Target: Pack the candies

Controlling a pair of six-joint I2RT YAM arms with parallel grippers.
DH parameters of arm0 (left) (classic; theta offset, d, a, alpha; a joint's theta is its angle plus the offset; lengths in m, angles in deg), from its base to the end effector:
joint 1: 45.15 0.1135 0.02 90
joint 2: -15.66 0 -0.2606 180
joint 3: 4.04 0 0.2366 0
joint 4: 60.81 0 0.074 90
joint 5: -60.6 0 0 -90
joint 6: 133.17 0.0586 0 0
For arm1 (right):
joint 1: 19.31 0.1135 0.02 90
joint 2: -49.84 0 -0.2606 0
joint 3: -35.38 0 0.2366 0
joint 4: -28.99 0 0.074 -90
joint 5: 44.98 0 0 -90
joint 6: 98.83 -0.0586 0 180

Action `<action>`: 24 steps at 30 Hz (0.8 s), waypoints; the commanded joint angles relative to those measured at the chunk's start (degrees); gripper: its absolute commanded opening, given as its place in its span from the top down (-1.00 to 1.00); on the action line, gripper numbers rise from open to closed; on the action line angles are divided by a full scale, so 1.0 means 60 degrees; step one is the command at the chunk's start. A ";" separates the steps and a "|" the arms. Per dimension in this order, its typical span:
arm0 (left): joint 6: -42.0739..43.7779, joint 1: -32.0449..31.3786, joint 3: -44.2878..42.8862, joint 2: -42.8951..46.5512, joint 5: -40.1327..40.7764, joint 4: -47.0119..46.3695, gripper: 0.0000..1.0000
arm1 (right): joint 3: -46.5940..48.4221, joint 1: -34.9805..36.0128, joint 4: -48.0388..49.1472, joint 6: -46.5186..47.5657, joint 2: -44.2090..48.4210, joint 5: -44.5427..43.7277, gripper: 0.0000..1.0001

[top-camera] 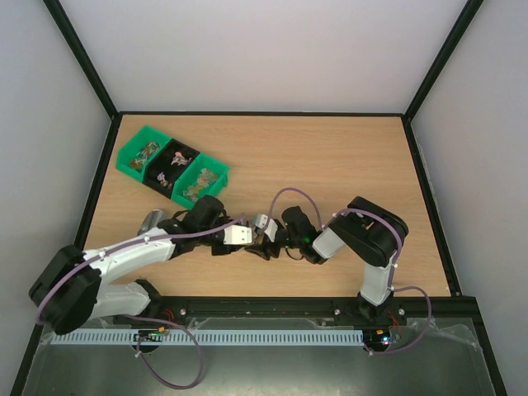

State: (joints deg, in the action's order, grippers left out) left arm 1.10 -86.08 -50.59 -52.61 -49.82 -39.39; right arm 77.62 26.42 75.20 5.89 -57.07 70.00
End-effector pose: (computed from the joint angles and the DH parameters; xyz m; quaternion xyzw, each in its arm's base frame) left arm 0.1660 -0.1710 0.1799 0.6631 0.6170 -0.1512 0.3959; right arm 0.2040 0.2447 0.1087 -0.5080 0.6208 0.3216 0.5030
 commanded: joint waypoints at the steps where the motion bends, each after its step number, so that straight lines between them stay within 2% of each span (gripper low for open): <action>1: -0.0590 -0.0436 -0.0643 -0.0821 -0.0081 -0.0925 0.14 | 0.0044 0.0074 -0.0673 -0.0137 -0.0249 0.0105 0.37; 7: -0.0157 -0.0383 -0.0378 -0.0980 0.0879 -0.0927 0.14 | -0.0044 0.0068 -0.0686 0.0027 -0.0147 0.0079 0.37; 13: 0.0280 0.0580 0.0072 -0.0519 0.1123 -0.0377 0.35 | -0.0170 0.0070 -0.0675 0.0194 -0.0112 0.0160 0.38; 21: 0.1089 0.1917 0.0485 -0.0062 0.1301 -0.0041 0.39 | -0.0179 0.0069 -0.0700 0.0184 -0.0105 0.0147 0.39; 24: 0.1334 0.2001 0.0420 0.0240 0.1006 0.0258 0.38 | -0.0150 0.0069 -0.0731 0.0170 -0.0115 0.0105 0.39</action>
State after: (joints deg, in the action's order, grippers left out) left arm 5.89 -75.26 -48.65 -53.03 -44.77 -40.38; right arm 77.75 26.27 75.11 6.20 -57.07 69.14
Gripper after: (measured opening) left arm 0.308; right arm 0.757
